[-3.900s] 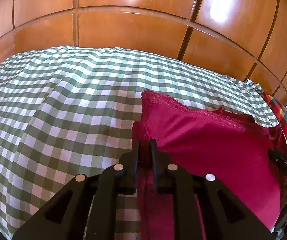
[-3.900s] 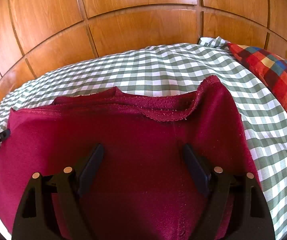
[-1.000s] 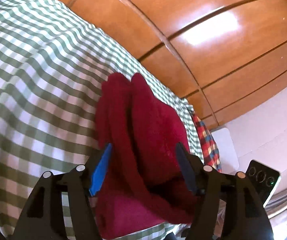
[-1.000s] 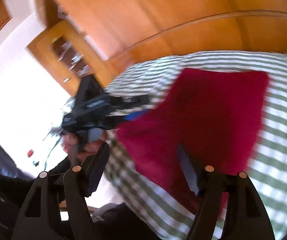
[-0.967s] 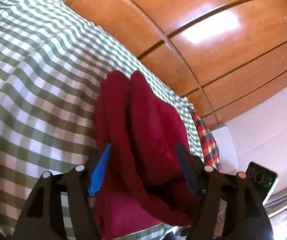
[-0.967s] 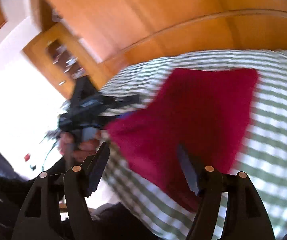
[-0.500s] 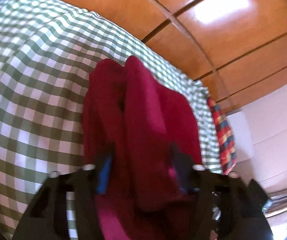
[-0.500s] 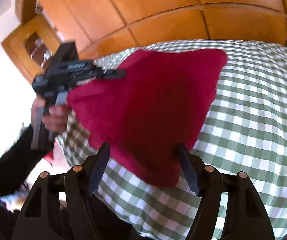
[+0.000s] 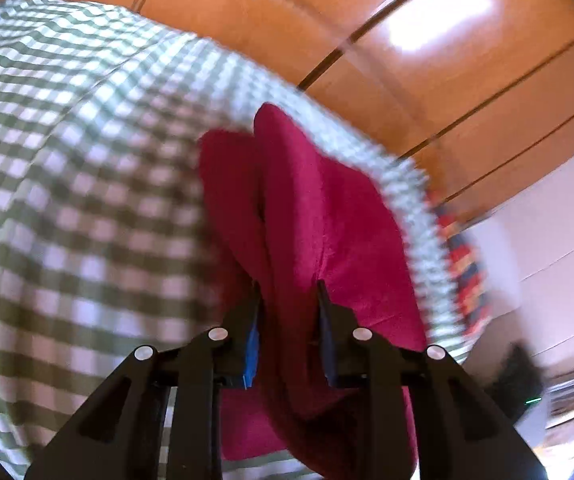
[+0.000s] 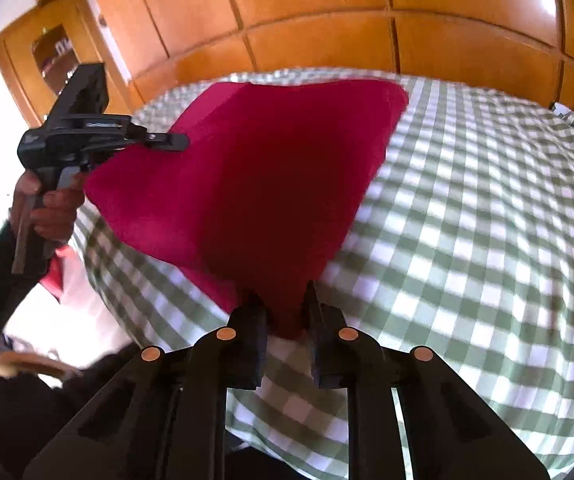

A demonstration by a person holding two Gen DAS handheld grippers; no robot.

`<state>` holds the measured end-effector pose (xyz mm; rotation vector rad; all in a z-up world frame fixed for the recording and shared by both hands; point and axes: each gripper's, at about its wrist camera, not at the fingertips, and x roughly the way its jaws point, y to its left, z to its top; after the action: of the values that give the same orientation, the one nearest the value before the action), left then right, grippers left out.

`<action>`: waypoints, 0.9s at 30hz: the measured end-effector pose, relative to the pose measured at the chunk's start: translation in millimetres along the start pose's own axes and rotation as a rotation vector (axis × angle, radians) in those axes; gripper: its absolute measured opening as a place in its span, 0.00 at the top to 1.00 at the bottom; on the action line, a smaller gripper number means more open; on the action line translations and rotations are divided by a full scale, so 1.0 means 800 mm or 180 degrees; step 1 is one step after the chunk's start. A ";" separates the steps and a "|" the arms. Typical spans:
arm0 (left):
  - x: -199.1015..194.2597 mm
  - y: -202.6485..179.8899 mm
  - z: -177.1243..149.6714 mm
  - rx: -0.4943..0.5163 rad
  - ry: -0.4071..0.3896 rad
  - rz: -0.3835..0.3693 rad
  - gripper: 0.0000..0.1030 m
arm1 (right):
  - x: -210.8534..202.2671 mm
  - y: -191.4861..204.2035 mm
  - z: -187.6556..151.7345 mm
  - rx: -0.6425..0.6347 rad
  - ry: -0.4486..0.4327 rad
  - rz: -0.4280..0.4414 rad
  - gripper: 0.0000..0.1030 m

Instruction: Fold small clothes

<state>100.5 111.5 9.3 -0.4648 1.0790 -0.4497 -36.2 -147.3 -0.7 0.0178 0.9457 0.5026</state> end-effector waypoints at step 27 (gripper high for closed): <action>0.025 -0.069 0.005 0.0813 -0.0551 0.1233 0.57 | 0.050 -0.049 0.144 0.0974 -0.0483 -0.0167 0.39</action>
<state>105.8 55.9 27.7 -0.0619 0.9020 -0.1949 88.4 -142.3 27.8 0.3028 0.8643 0.2998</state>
